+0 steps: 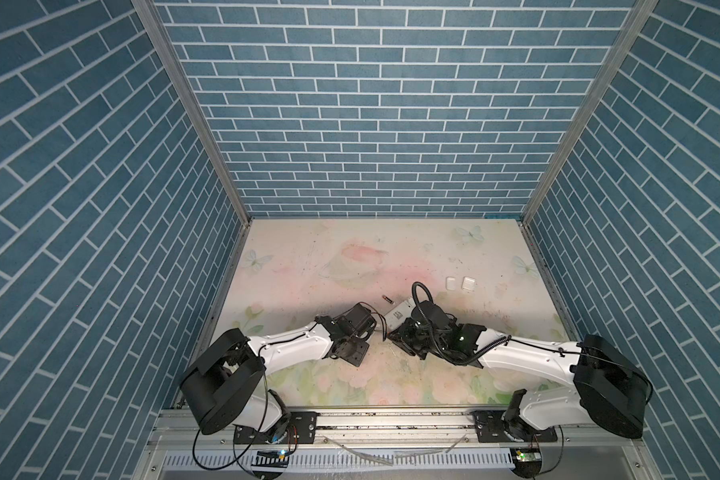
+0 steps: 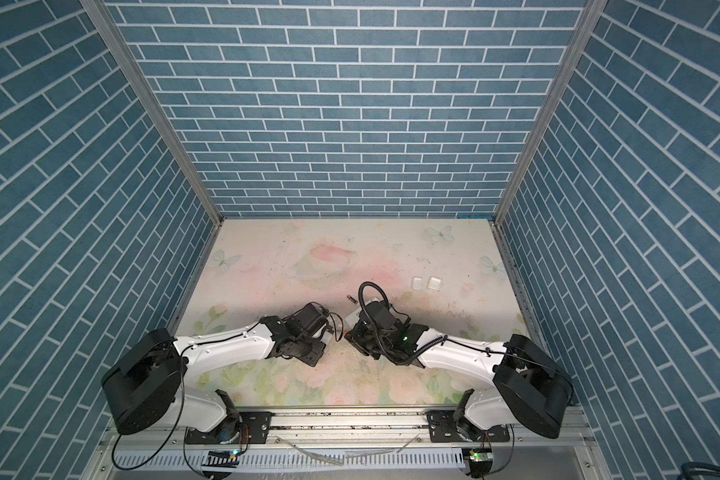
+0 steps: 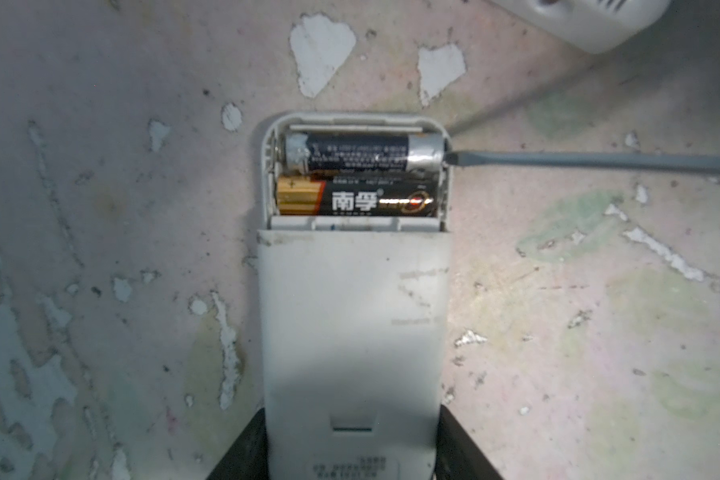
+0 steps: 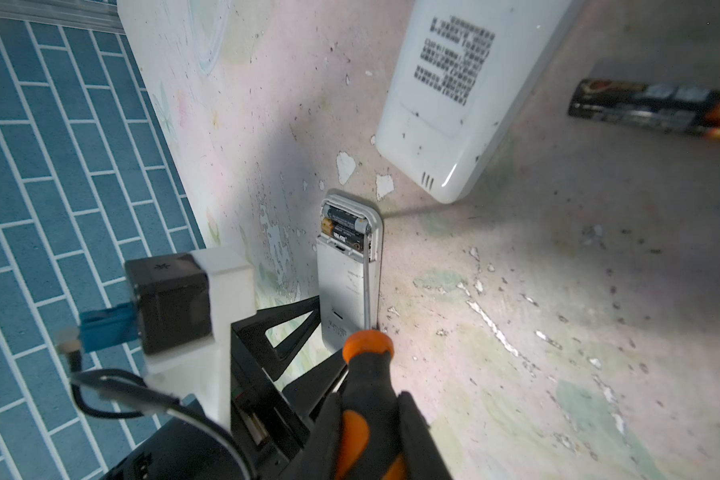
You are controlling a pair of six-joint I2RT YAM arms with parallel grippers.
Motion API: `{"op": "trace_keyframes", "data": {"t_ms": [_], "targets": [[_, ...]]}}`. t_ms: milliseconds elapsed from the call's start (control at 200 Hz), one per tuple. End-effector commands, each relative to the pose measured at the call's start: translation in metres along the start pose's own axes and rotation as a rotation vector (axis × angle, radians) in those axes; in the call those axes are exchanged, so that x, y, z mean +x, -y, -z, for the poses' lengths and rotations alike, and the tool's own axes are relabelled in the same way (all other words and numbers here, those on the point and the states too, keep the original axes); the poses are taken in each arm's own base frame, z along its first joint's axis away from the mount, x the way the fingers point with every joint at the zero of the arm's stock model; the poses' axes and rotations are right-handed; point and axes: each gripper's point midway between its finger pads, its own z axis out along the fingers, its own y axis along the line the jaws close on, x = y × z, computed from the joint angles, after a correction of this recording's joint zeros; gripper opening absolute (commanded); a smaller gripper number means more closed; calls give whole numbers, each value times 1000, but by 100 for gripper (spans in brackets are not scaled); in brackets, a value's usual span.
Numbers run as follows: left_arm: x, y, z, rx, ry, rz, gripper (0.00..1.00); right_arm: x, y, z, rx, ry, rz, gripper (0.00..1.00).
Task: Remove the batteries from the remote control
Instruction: 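Pry under the battery with the screwdriver tip using the right gripper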
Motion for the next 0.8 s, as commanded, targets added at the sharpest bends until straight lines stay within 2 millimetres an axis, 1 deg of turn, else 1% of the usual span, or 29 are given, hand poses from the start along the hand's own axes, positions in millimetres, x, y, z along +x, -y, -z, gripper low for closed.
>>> {"op": "trace_keyframes", "data": {"t_ms": [0, 320, 620, 795], "targets": [[16, 4, -8, 14, -69, -18, 48, 1, 8, -1, 14, 10, -41, 0], [16, 4, -6, 13, -56, -24, 47, 1, 9, -2, 52, 9, -48, 0], [17, 6, -6, 14, -61, -30, 47, 0, 1, -7, 41, 5, -40, 0], [17, 6, -7, 14, -64, -33, 47, -1, -7, -11, -10, 9, -33, 0]]}}
